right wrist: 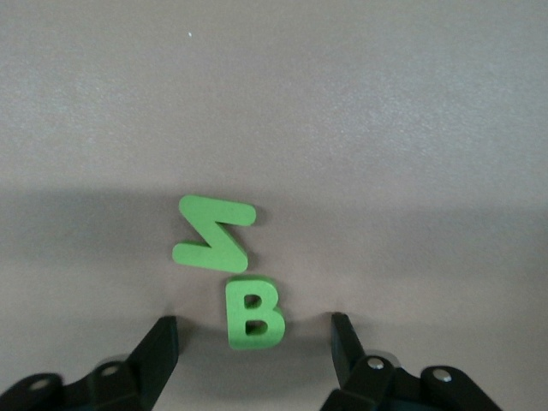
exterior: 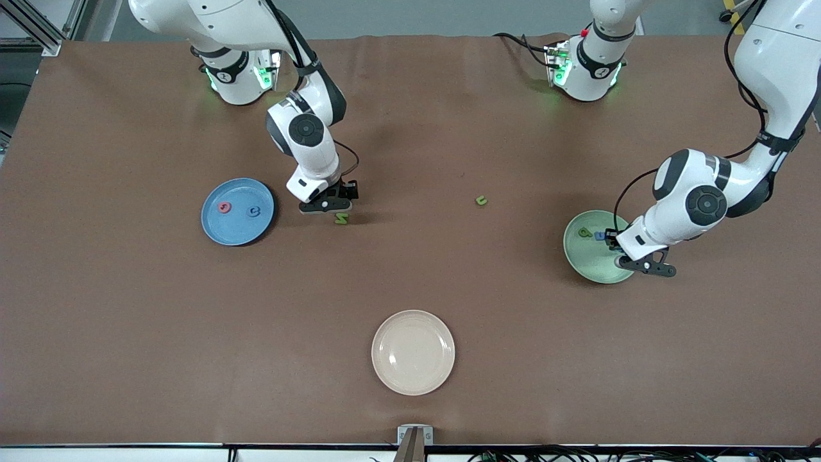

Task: Sort uppercase to blue plate, lowercase to green plate
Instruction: 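Place the x on the green plate while the right gripper grasps the B, then grasp the n with the left gripper while the right gripper places the B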

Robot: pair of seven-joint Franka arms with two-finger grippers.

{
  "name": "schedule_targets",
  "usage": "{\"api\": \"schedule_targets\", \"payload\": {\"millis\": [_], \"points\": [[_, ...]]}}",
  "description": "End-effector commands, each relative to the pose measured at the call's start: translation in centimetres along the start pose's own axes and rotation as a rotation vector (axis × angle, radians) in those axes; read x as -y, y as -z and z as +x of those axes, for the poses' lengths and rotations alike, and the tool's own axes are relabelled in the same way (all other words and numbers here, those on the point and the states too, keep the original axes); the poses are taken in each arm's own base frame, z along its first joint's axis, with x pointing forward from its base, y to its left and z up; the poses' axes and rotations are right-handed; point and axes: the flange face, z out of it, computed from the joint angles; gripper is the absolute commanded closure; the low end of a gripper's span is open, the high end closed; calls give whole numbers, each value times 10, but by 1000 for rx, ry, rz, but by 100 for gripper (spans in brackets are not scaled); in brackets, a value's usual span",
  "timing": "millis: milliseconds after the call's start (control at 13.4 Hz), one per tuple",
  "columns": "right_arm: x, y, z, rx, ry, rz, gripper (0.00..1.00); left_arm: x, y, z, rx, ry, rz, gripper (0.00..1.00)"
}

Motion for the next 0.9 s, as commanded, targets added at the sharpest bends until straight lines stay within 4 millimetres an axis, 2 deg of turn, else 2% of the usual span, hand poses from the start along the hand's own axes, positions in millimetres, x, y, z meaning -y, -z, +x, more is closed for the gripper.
{"api": "schedule_targets", "payload": {"millis": [0, 224, 299, 374, 449, 524, 673, 823], "points": [[-7, -4, 3, -7, 22, 0, 22, 1, 2, 8, -15, -9, 6, 79], [-8, -5, 3, -6, 22, -1, 33, 4, -2, 15, -24, -21, 8, 77], [-8, -5, 3, -6, 22, -1, 39, 4, -2, 15, -24, -21, 8, 76], [-10, -5, 4, -6, 24, -1, 44, 4, -2, 15, -24, -23, 8, 70], [-15, -5, 7, -5, 37, -2, 49, 4, -3, 15, -24, -25, 7, 52], [-21, -4, 11, -6, 43, -1, 53, 4, -3, 16, -25, -29, 8, 30], [-24, -5, 13, -6, 40, -2, 61, 4, -1, 15, -28, -26, 15, 0], [-28, -5, 14, -2, 33, -4, 66, -4, 5, 18, -34, -1, 19, 0]]}}
